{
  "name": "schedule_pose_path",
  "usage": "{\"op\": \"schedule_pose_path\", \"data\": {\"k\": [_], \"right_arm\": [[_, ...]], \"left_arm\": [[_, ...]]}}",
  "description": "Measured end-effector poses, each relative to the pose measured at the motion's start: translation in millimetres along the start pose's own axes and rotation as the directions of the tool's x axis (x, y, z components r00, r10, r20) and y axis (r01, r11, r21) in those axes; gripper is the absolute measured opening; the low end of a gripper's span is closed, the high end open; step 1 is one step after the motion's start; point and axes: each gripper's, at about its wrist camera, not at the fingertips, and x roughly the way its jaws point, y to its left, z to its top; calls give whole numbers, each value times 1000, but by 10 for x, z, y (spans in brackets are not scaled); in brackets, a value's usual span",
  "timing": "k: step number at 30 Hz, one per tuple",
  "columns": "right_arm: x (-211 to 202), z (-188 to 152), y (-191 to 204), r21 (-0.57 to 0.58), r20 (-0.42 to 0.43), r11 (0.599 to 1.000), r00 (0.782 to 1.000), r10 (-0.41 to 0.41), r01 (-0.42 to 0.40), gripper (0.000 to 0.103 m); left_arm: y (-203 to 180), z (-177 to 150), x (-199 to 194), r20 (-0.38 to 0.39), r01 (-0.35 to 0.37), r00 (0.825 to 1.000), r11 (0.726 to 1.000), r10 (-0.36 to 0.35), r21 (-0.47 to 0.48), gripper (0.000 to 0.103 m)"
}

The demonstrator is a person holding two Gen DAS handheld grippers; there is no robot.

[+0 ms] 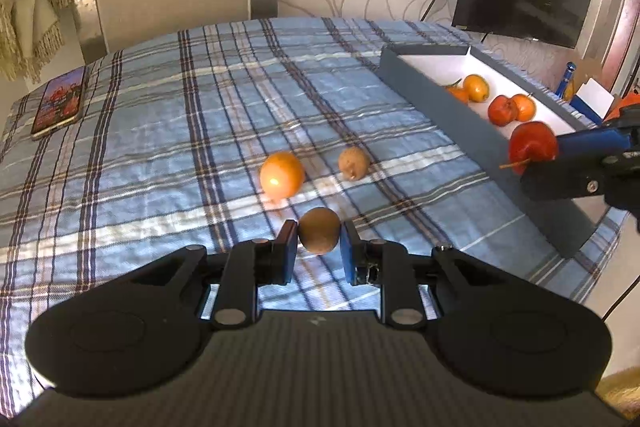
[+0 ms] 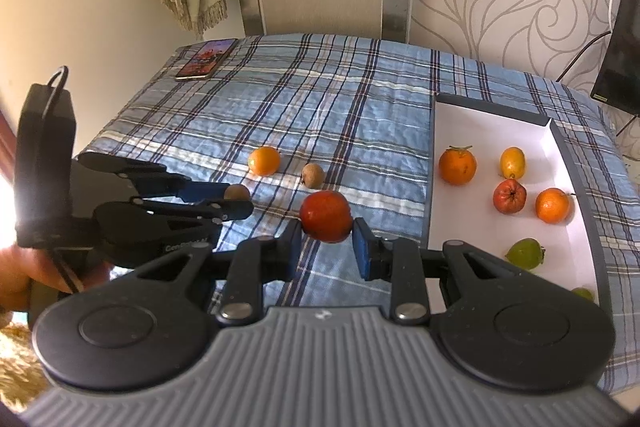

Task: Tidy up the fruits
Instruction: 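Carry the brown kiwi in the left gripper while the right gripper carries the red apple over the tray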

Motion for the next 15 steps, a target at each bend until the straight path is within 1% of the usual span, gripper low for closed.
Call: {"op": "schedule_pose_path", "data": {"k": [5,15], "right_arm": [[-53,-13,-28,3,10,1000,1000,2,-2,31],[-140,-11,-43,6,31,1000,999,11,-11,31]], "left_arm": [[-76,76,-88,23,14,1000,1000,-14,6,27],[-96,141,-184,34,12,999,1000,-11,-17,27]]}}
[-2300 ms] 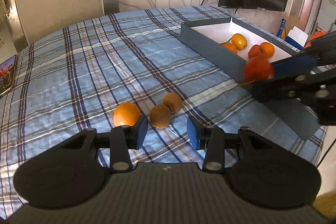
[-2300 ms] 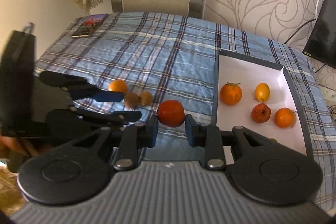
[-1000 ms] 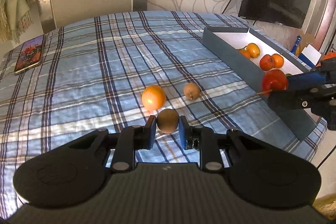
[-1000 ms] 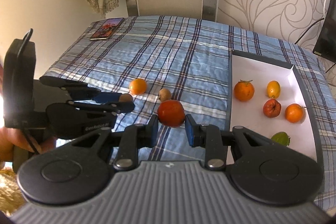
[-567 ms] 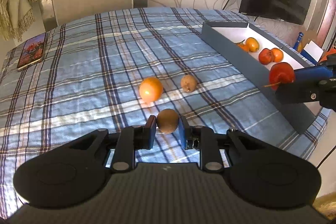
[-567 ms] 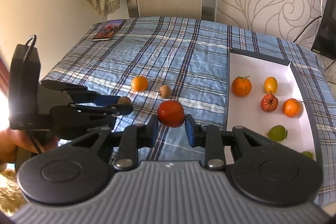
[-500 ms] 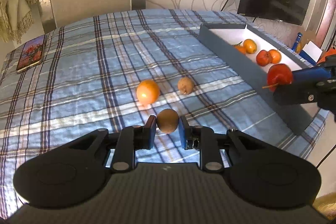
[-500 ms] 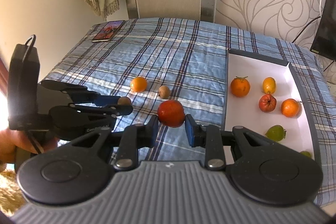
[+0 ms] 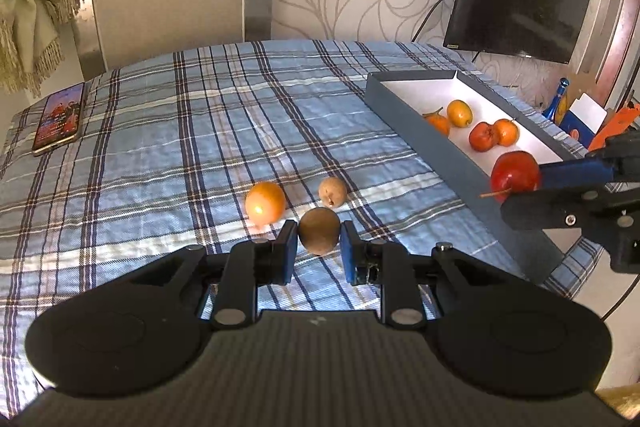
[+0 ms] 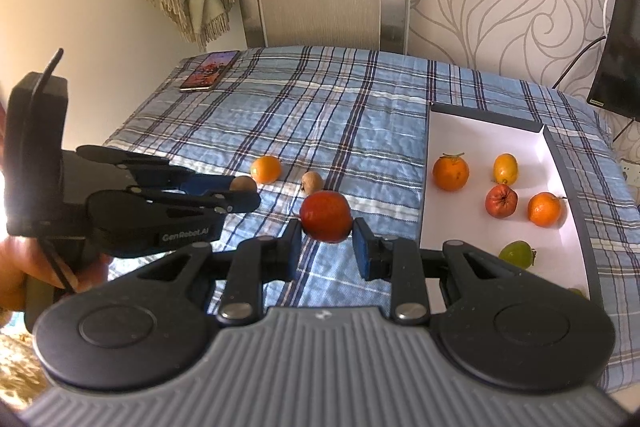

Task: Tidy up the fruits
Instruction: 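Carry the brown kiwi in the left gripper while the right gripper carries the red apple over the tray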

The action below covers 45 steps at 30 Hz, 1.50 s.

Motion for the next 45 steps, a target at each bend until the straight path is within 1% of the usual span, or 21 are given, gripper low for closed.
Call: {"op": "schedule_pose_path", "data": {"k": [9,25,34,45], "right_arm": [[-64,-28,-16,5,13,1000,1000,12,-12,31],[-207,-75,-162,57,42,998,999,-11,9,31],[-290,-111,-292,101,51,994,998,-43,38,31],[-389,-196,-449,153,51,984,994,-98,89,31]], "left_arm": [[-81,46,-35,7,8,1000,1000,-8,11,27],[-309,235,-16,25,42,999,997,-44,61,27],[-498,345,43,32,79,996,992,-83,101,27],[-830,566,172,44,146,987,977,-155,157,27]]}}
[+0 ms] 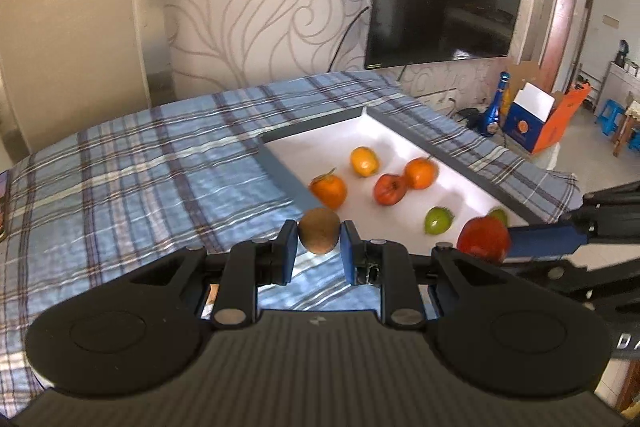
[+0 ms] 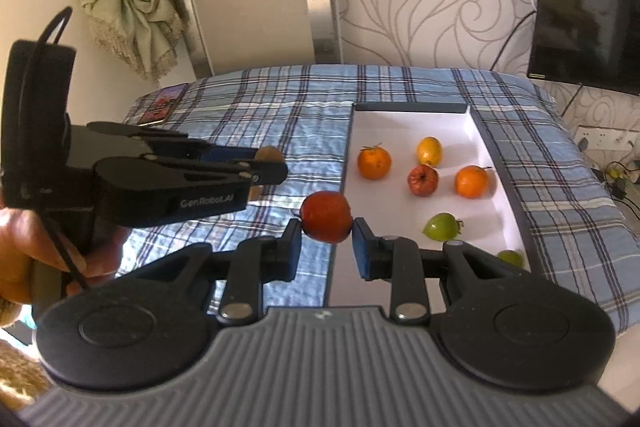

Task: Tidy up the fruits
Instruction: 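Carry the brown kiwi in the left gripper while the right gripper carries the red apple over the tray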

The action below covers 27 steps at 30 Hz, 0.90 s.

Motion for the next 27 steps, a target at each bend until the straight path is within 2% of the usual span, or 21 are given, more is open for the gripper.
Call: {"op": "schedule_pose_path", "data": {"k": [11,27], "right_arm": [[-74,-70,-173,51,-8,997,998,-61,61,31],[-190,-182,-439,131,-22,979,988,-155,156,30]], "left_arm": [[-280,203,273,0,65,998,997,-65,38,27],[-547,331,781,-46,107,993,993,-105,45,27]]}}
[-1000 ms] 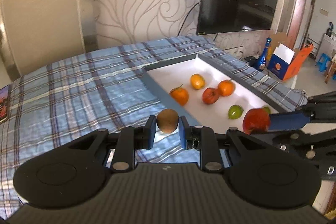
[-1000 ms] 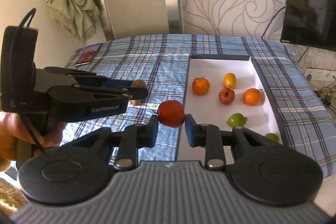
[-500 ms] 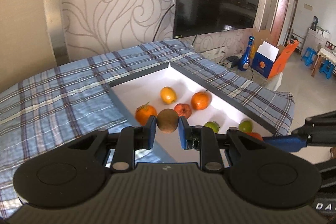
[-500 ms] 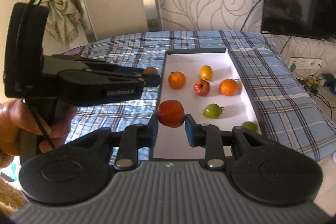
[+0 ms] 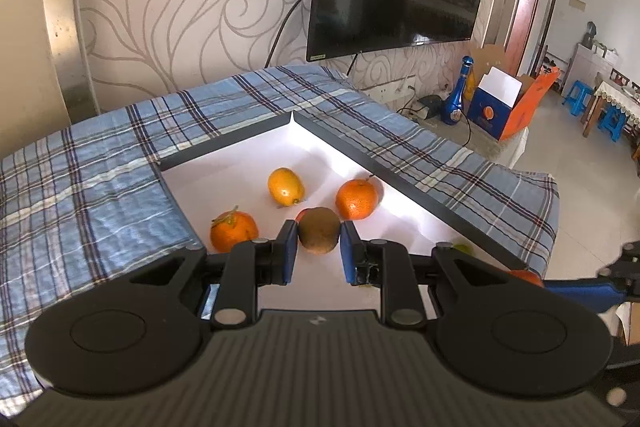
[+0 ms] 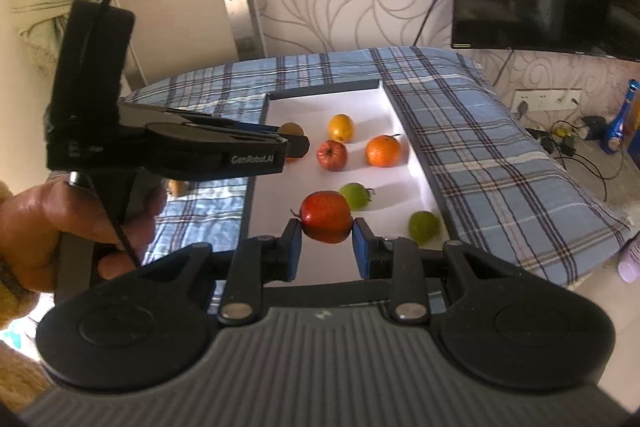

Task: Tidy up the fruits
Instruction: 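Carry the brown kiwi in the left gripper while the right gripper carries the red apple over the tray, then open the left gripper to drop the kiwi in the tray while the right gripper releases the apple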

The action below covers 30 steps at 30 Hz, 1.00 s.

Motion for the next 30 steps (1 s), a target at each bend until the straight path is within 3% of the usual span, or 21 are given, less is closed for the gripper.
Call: {"op": "schedule_pose_path", "data": {"k": [15,17,19,30], "right_arm": [[-52,-58,-117,34,-13,998,998,-57,57,30],[-44,-63,-134,39,-18,997,998,-60,61,30],[-35,-64,-147,44,-21,997,998,-63,64,30],[323,-11,-289,53,-60,997,997,-58,61,31]], "left_arm": [[-59,-6,530,-72,-37,997,999,37,2,28],[-77,-12,548,-72,-41,997,999,42,10,36],[-82,-23,536,-69,-43,997,999,44,12,43],[9,-161,111,-34,-48,998,999,49,7,44]]}}
